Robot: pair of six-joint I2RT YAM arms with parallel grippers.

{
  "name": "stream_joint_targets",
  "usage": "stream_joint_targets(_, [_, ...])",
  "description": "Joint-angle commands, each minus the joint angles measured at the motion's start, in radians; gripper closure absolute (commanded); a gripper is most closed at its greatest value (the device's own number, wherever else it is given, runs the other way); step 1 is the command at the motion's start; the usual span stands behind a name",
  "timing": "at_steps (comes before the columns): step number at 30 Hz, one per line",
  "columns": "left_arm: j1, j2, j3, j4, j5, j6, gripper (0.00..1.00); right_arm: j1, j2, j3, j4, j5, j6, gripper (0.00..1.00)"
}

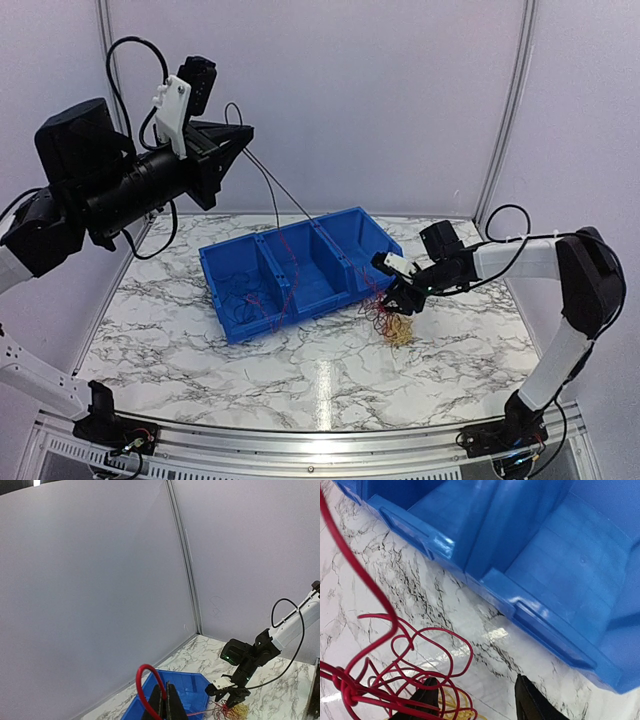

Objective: Untangle the cables

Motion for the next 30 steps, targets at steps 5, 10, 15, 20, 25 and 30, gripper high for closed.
stream_joint_targets(5, [0.002,-0.266,-0.225,0.151,-0.193,-0.242,1.0,-0.182,-0.282,-0.039,-0.332,-0.123,-0.151,0.62])
stream_joint_targets(10, [0.002,-0.297,-0.597,0.216,-0.19,-0.483,1.0,-0.18,-0.476,-0.064,-0.531,-0.312,-0.333,0.9])
stream_joint_targets(15, [0.002,-0.198,-0.848,0.415,-0.149,-0.674,1.0,-0.179,-0.553,-0.084,-0.561,-0.303,-0.369,1.0])
stream_joint_targets(20, [-0.018,-0.082,-0.858,0.433,-0.08,-0.718,1.0,-0.172,-0.532,-0.109,-0.516,-0.255,-0.315,0.81])
stream_joint_targets(25, [-0.031,-0.106,-0.88,0.389,-0.024,-0.71,1.0,-0.042,-0.498,-0.156,-0.386,-0.115,-0.256,0.59])
stream_joint_targets(30, [-0.031,-0.2,-0.828,0.103,-0.029,-0.714,0.57,0.095,-0.388,-0.114,-0.3,0.007,-0.176,0.55])
